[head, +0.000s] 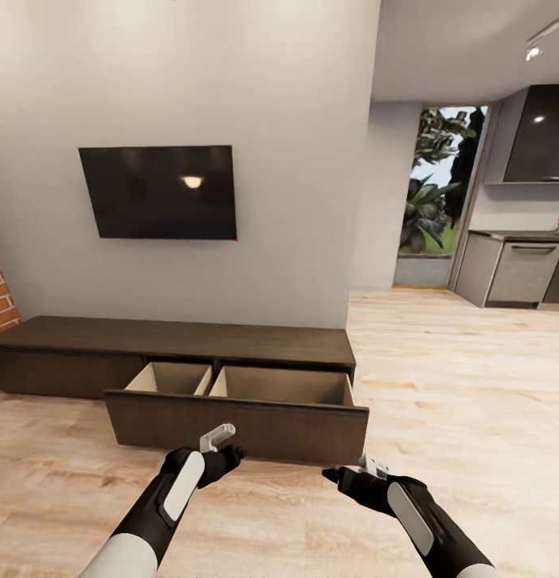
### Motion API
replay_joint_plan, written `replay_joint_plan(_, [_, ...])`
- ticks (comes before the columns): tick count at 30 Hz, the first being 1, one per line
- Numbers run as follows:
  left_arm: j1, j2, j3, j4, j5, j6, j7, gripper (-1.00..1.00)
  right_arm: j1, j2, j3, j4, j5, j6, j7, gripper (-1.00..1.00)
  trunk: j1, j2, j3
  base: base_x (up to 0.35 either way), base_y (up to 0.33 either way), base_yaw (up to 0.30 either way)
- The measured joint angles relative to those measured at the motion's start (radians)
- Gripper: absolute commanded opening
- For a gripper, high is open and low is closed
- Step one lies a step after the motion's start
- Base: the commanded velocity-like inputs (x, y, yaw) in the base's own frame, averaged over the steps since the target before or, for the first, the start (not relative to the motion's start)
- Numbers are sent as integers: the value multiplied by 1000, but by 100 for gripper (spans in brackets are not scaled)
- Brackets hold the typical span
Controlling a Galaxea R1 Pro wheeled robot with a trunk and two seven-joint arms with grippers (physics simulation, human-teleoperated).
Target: Place each of the two pumpkins and all three candles from the living room inside a cabinet in the living room (use any cabinet), then make sure every cabinet is closed, and position the cauldron so it is next to a table in the living room.
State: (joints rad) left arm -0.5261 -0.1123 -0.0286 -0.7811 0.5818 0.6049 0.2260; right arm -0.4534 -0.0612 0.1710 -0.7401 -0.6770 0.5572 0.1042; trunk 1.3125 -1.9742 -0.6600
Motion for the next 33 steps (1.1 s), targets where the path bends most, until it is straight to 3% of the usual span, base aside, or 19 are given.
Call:
replay_joint_plan(8, [0,0,-3,0,-10,-13,1,100,0,1,-1,-2,0,-11,0,100,31,-56,-25,-2,0,0])
replay_joint_plan(18, [1,2,-8,0,-19,-119,1,100,0,1,-3,-2,2,-18,2,100,69,-126,-56,0,0,0])
replay_joint_plan(24, [2,3,-65,10,-49,-236,8,100,0,-1,0,-1,5,-110,6,100,92,-168,-75,0,0,0])
replay_joint_plan(28, [4,-1,-98,17,-111,-311,91,100,0,-1,7,-1,10,-167,9,100,107,-196,-88,0,0,0])
replay_joint_plan(33, [5,-4,-145,67,-134,-432,169,100,0,0,20,-2,43,-275,0,100,127,-231,-103,0,0,0])
